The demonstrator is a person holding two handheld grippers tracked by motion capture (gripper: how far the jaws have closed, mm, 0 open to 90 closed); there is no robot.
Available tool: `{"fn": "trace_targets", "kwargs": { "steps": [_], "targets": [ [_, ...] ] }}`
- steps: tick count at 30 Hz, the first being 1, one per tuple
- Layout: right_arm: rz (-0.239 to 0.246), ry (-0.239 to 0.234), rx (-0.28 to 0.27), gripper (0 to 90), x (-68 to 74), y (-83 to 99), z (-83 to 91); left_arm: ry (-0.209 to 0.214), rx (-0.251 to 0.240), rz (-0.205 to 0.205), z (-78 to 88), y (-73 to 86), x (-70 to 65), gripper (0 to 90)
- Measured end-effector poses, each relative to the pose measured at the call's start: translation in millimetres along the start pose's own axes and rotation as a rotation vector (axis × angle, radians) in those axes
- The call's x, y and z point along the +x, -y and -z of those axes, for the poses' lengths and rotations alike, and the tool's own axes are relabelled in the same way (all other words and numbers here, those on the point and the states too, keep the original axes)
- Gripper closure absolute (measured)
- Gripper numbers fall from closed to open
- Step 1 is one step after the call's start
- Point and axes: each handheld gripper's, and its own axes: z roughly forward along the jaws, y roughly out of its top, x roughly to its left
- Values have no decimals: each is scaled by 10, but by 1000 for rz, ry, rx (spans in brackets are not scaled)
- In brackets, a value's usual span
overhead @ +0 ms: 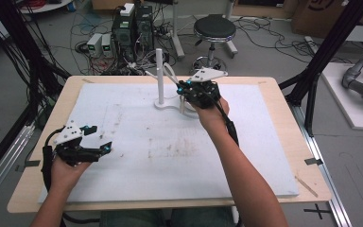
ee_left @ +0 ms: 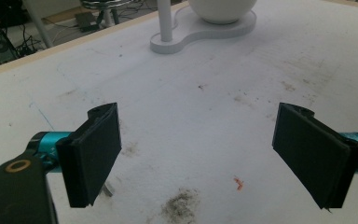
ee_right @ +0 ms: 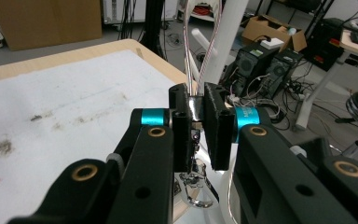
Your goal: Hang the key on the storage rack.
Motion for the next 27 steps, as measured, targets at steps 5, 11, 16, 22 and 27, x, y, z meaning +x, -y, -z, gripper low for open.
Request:
{"fn": "trace_targets", "kwargs": {
  "steps": [5, 11, 16, 22, 27],
  "targets": [
    [38, 6, 21, 830, 30, -131, -172, -3, -1, -2, 13, 4, 10, 155],
    [76, 30, 54, 830, 50, -163, -329, -6, 0, 1, 28, 14, 22, 155],
    [86, 41, 73, 830, 54, -143, -410, -9, -3, 5, 34, 21, 28, 155],
    [78, 46, 95, 830, 36, -119, -493, -15, 1, 5, 59, 31, 30, 155],
    [76, 51, 110, 830, 29, -105, -561, -20, 1, 8, 86, 47, 31, 155]
  ]
}}
